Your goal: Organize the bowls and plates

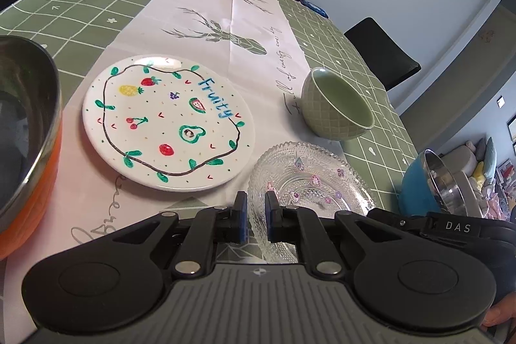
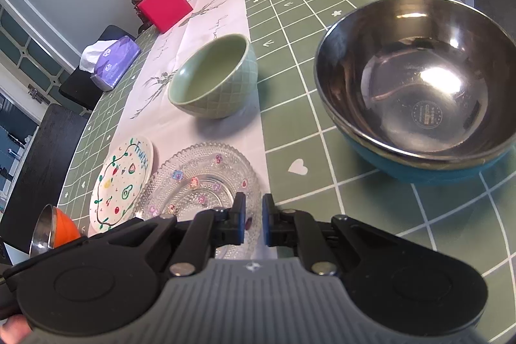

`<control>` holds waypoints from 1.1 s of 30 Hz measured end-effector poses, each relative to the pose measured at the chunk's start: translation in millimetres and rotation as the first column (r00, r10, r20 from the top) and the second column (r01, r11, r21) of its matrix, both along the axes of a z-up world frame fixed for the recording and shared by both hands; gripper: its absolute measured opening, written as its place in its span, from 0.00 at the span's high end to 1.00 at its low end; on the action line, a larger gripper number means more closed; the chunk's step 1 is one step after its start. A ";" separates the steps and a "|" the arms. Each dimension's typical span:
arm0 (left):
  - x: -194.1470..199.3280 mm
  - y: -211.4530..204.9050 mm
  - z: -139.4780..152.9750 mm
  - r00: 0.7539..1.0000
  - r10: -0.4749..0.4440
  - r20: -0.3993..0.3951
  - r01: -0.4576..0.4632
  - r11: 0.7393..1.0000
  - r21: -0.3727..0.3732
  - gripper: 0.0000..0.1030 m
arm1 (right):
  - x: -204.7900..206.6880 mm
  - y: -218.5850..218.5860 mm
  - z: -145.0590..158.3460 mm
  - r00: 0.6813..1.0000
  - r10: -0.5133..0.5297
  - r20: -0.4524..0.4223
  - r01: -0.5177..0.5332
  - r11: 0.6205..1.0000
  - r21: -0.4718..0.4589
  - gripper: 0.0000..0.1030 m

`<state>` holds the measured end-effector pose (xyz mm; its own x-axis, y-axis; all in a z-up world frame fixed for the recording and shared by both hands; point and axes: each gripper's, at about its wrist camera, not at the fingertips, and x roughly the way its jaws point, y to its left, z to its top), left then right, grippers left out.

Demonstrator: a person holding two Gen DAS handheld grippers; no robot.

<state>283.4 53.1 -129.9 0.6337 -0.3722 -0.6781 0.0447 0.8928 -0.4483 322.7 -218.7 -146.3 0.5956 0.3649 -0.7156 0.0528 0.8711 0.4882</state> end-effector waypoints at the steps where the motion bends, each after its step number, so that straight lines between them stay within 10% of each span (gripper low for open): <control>1: -1.3 0.6 1.6 1.000 0.002 0.004 -0.002 1.000 0.000 0.89 | -0.8 0.7 1.7 1.000 0.005 0.004 -0.005 1.000 -0.003 0.92; 33: -133.2 -43.3 30.2 0.998 -0.049 0.049 0.056 0.986 -0.154 0.89 | -168.2 -55.7 36.3 0.990 -0.119 0.075 0.119 0.993 0.010 0.92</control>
